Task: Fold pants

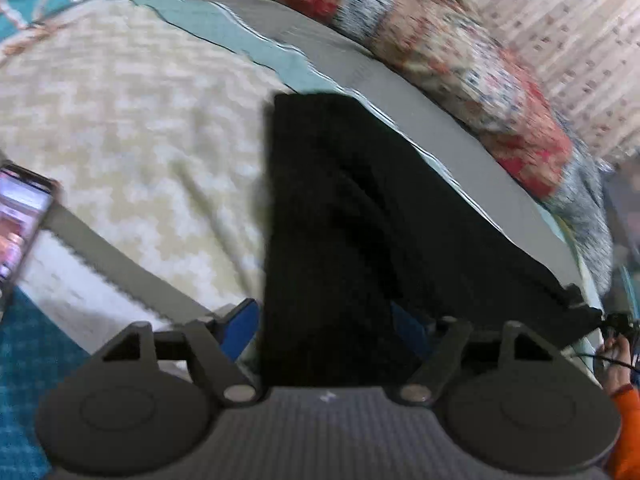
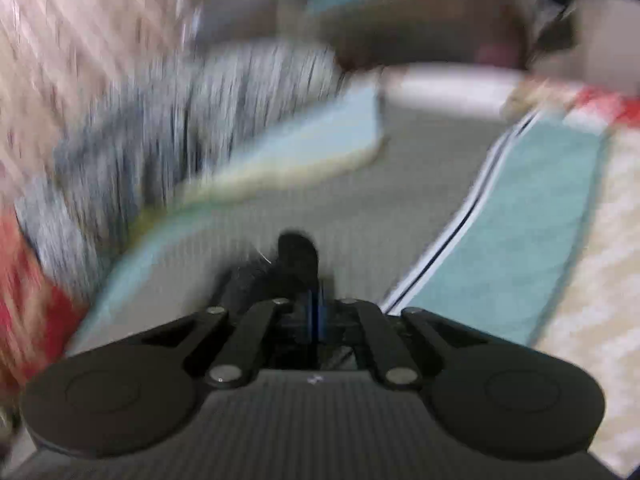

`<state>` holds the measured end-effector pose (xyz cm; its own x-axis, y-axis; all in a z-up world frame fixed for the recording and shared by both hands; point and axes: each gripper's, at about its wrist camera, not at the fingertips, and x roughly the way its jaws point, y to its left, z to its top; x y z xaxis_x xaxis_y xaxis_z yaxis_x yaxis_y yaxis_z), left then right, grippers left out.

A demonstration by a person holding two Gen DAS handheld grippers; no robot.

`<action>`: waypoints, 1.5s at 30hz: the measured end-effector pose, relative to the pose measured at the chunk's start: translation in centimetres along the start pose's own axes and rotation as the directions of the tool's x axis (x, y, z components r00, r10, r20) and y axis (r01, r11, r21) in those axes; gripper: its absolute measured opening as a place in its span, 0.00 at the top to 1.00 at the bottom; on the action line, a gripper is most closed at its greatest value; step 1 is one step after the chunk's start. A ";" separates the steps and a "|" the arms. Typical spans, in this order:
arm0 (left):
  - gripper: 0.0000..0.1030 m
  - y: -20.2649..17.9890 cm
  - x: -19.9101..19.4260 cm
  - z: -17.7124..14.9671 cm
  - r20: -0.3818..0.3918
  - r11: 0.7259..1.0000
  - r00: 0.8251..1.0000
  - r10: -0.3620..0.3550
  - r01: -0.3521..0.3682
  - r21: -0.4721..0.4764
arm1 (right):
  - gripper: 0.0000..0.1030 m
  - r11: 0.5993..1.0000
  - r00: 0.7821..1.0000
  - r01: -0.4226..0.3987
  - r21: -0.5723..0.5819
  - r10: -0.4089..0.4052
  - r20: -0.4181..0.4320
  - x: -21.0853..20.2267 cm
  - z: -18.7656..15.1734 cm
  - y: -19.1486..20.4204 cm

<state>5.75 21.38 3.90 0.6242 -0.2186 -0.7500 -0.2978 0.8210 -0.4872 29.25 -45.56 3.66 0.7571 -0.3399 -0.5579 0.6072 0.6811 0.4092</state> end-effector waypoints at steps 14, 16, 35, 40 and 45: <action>0.29 -5.0 -1.7 5.4 0.273 0.870 0.941 0.200 -0.299 0.392 | 0.64 0.978 0.976 0.210 0.016 -0.208 -0.063 -4.2 3.8 -6.7; 0.28 -6.3 -0.3 7.2 0.348 0.787 0.911 0.223 -0.379 0.486 | 0.50 0.993 0.985 0.114 -0.005 -0.114 -0.126 -3.5 4.2 -4.5; 0.55 -9.1 16.6 10.1 0.319 0.439 0.925 0.209 -0.380 0.814 | 0.29 0.934 0.898 0.256 -0.251 -0.326 -0.297 8.8 1.3 4.4; 0.97 -11.4 16.4 7.3 0.369 0.340 0.905 0.211 -0.422 0.840 | 0.91 0.933 0.916 0.273 -0.236 -0.327 -0.232 7.6 1.1 3.7; 0.97 -13.1 11.3 6.2 0.442 0.380 0.891 0.102 -0.446 0.810 | 0.91 0.982 0.965 0.166 -0.089 -0.181 -0.189 3.9 3.7 2.0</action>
<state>21.16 11.39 4.59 0.8455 0.1220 -0.5198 0.1938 0.8371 0.5116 34.32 -47.96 4.96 0.5757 -0.3289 -0.7486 0.7009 0.6700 0.2447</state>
